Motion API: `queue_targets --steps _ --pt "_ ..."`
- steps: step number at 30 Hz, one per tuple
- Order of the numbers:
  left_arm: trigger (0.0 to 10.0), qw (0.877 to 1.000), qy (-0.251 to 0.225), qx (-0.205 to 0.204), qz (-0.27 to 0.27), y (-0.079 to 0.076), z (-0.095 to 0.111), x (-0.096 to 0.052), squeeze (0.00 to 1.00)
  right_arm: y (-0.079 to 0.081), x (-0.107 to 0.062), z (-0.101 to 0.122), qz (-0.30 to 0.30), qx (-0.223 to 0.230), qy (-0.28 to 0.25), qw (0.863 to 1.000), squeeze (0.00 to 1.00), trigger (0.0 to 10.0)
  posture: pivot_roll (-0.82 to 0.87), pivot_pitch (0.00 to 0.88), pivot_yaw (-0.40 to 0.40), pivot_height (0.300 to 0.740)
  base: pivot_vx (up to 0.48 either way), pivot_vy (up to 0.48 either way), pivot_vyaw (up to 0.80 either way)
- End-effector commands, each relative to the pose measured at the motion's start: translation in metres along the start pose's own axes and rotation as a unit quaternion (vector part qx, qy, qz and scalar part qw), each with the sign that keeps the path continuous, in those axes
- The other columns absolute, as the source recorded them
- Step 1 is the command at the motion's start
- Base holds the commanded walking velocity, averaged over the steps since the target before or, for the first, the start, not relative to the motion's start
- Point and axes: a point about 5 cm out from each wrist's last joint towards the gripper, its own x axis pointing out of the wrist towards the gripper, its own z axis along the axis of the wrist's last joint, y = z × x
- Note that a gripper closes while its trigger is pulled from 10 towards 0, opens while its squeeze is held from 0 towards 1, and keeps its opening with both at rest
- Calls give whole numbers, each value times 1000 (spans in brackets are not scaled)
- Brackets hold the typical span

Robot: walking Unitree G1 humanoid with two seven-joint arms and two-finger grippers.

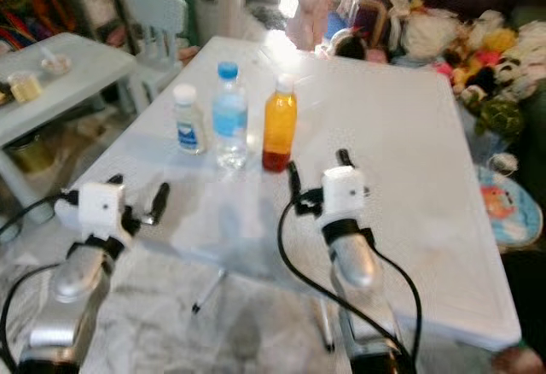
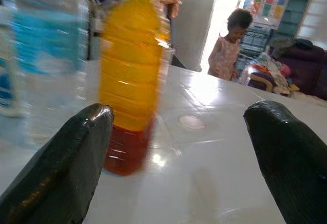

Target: Restocking fridge

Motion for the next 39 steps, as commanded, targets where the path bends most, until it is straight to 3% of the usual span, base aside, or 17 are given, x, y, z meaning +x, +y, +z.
queue_targets --steps 1,12,20,28,39 --pt "10000 1000 -11 -7 -10 -8 4 3 0 -11 -2 0 -14 -4 2 1000 0 10000 7 0 -8 740 0 0 0" --pt "10000 1000 -4 7 11 -4 2 0 0 -13 3 4 -5 -4 -5 1000 0 10000 5 0 -2 740 0 0 0" --pt "10000 998 5 35 55 11 2 -4 0 -17 27 14 32 -7 -27 999 0 10000 42 10 7 740 0 0 0" --pt "10000 996 8 57 71 21 6 -18 0 -31 66 46 51 -22 -78 995 0 10000 100 46 18 740 0 0 0" --pt "10000 993 18 79 82 32 12 -31 0 -14 91 68 126 -22 -122 984 0 10000 157 85 39 740 0 0 0"
